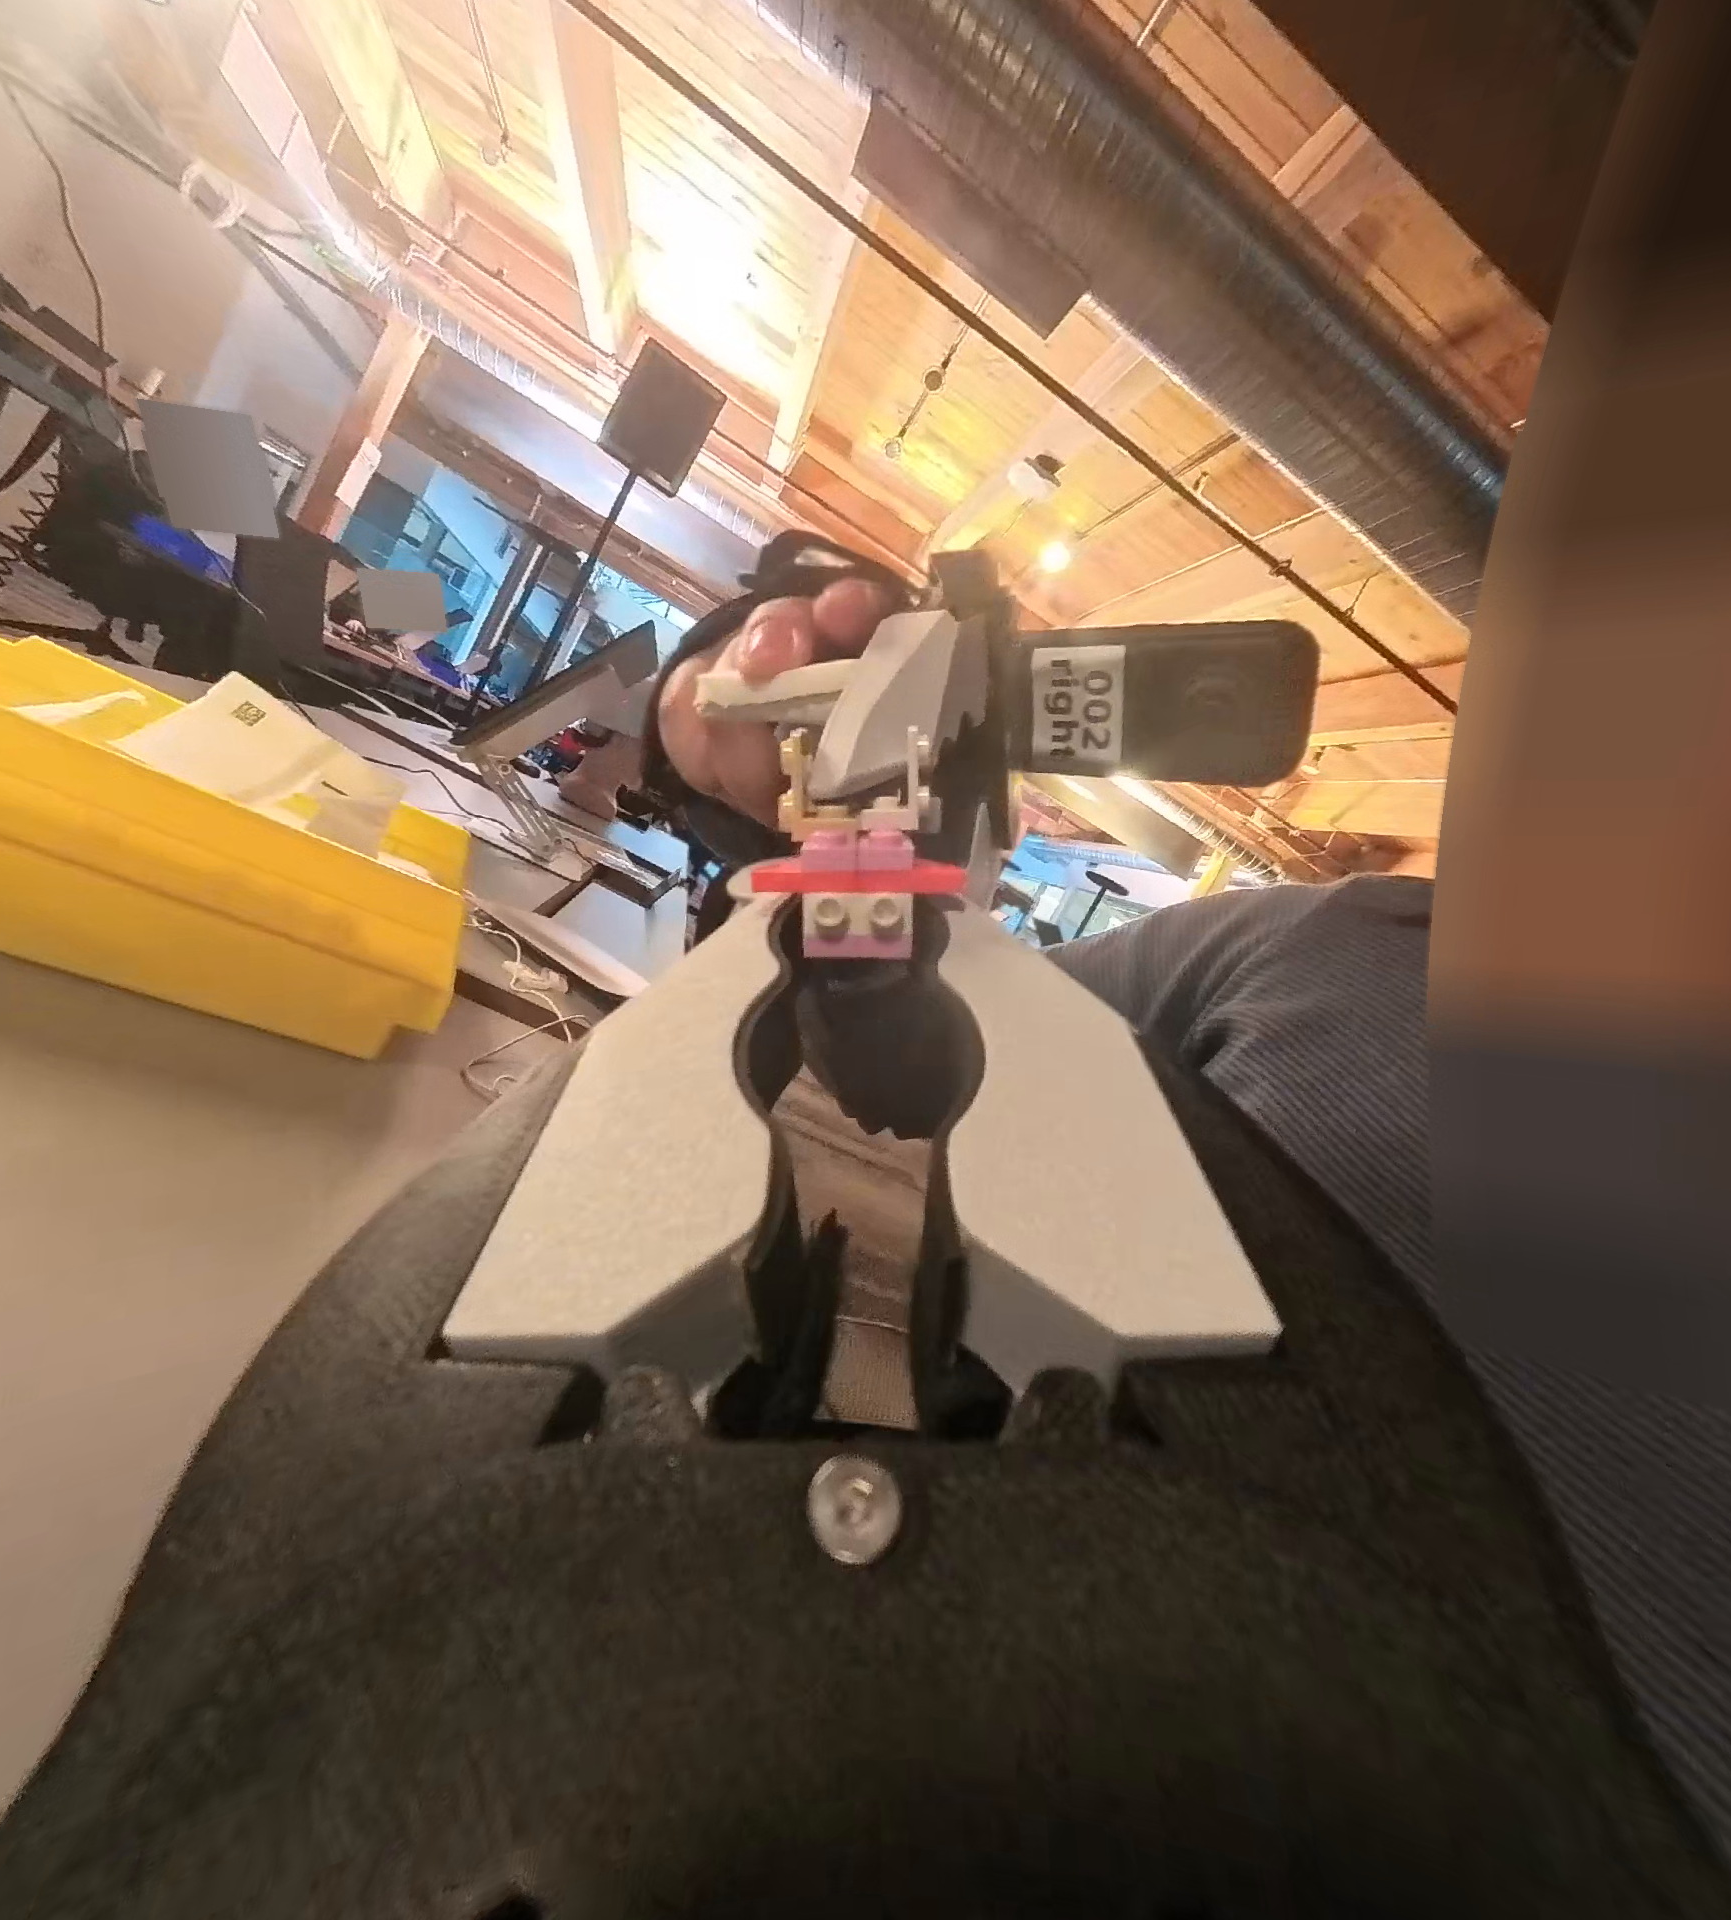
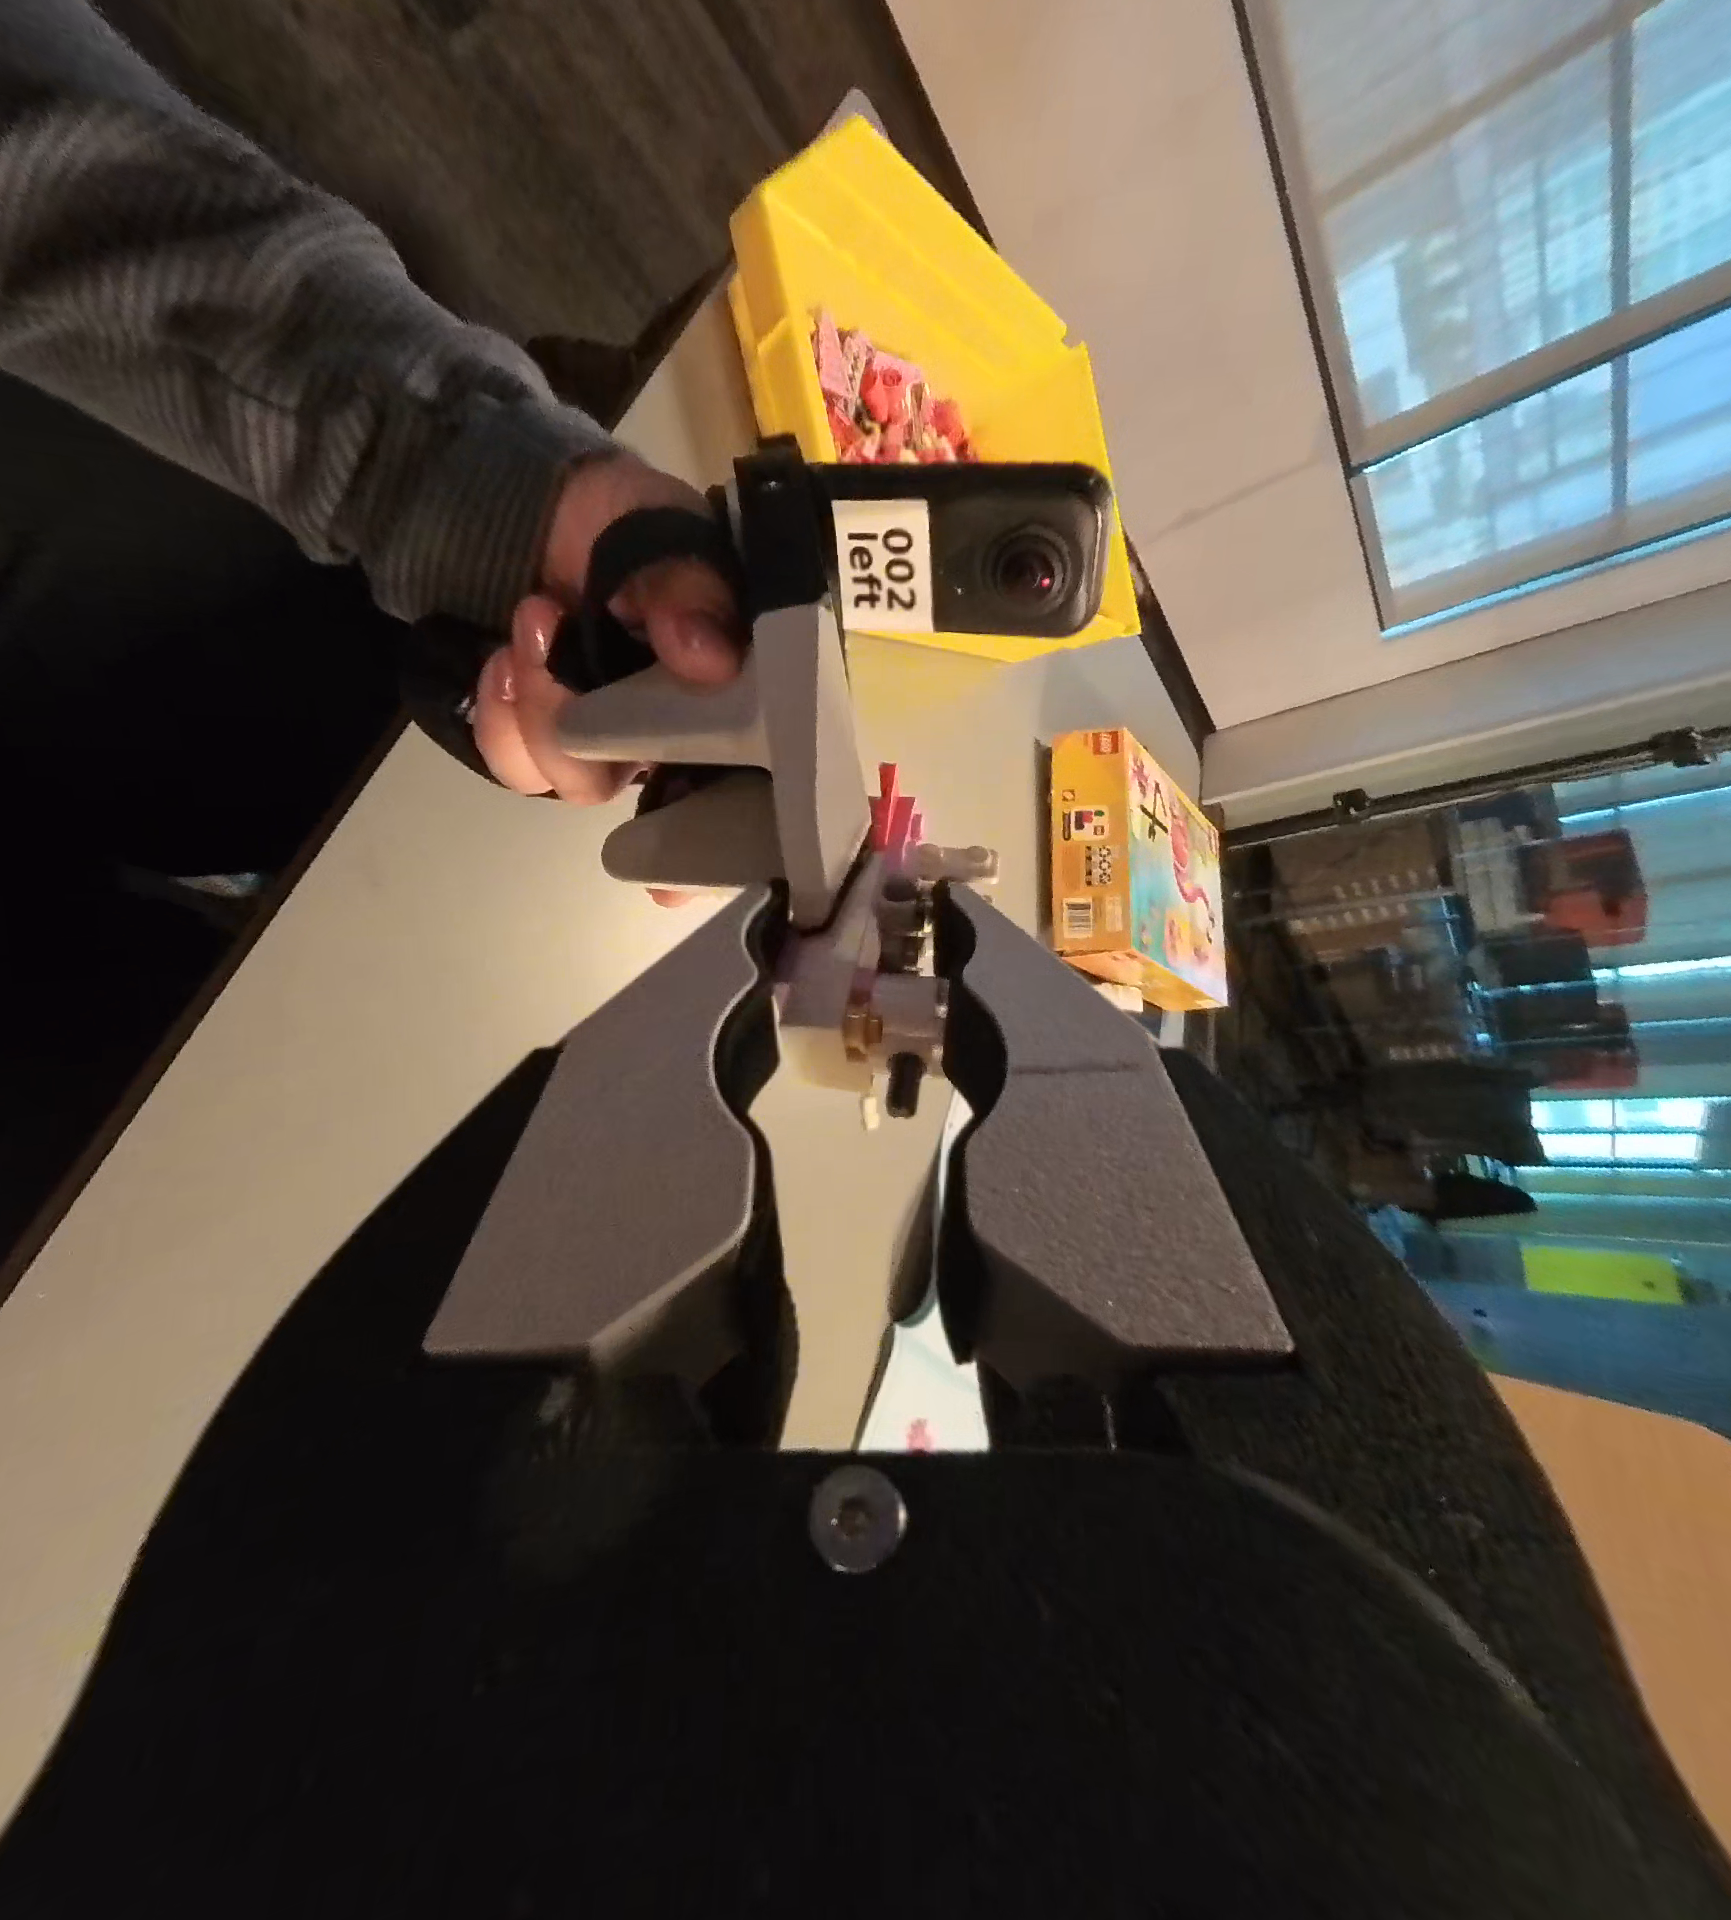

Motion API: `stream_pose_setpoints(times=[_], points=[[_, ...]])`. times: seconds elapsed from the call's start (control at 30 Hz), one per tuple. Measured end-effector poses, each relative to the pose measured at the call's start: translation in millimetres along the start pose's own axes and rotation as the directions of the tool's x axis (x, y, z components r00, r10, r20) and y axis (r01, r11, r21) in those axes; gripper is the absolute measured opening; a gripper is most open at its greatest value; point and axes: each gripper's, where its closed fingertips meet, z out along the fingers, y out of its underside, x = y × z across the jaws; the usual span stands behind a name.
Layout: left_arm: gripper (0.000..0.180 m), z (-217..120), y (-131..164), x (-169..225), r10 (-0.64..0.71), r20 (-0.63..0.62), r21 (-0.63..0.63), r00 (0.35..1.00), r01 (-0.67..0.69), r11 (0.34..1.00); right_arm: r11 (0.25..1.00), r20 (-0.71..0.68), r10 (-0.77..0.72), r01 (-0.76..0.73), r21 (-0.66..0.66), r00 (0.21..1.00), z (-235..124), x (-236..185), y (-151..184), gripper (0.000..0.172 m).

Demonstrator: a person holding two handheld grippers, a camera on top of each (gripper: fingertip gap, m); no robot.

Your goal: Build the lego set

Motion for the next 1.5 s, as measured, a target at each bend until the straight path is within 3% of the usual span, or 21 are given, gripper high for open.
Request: stream_pose_setpoints(times=[0.43,0.57,0.6,0.67,0.8,0.87,0.97,1.1,1.3,1.37,1.5], points=[[0.014,6,3,7,0.009,0.001,-0.025,1.0,-0.009,1.0,1.0,0.049,-0.015,0.014,0.022,0.999,-6,-3,-4,0.025],[0.015,5,-7,3,0.06,0.055,0.015,0.997,-0.06,0.998,0.991,0.003,0.116,-0.116,0.071,0.993,-4,5,-5,0.028],[0.015,4,-11,0,0.093,0.098,0.032,0.991,-0.096,0.995,0.987,-0.001,0.145,-0.145,0.073,0.989,-4,5,-4,0.04],[0.015,1,-18,-17,0.179,0.264,0.015,0.948,-0.19,0.982,0.983,-0.059,0.172,-0.168,0.07,0.983,-4,12,-2,0.06],[0.015,-10,-25,-39,0.363,0.532,-0.128,0.765,-0.35,0.928,0.995,-0.189,0.098,-0.101,-0.007,0.977,0,15,6,0.063],[0.015,-12,-28,-42,0.439,0.585,-0.198,0.682,-0.404,0.893,0.995,-0.206,0.075,-0.088,-0.052,0.976,8,10,12,0.063],[0.015,-14,-30,-55,0.475,0.62,-0.237,0.624,-0.429,0.872,0.988,-0.237,0.108,-0.131,-0.084,0.966,17,11,27,0.059],[0.015,-39,-28,-101,0.538,0.679,-0.346,0.5,-0.429,0.835,0.973,-0.257,0.183,-0.212,-0.087,0.949,24,9,51,0.058],[0.015,-76,-24,-146,0.469,0.726,-0.313,0.504,-0.365,0.877,0.918,-0.344,0.352,-0.392,-0.053,0.87,32,-2,108,0.059],[0.015,-83,-26,-146,0.48,0.726,-0.302,0.493,-0.4,0.866,0.884,-0.401,0.427,-0.468,-0.005,0.811,31,-6,127,0.06],[0.015,-95,-33,-135,0.557,0.728,-0.315,0.401,-0.526,0.79,0.81,-0.531,0.546,-0.57,0.137,0.648,11,-17,148,0.06]])
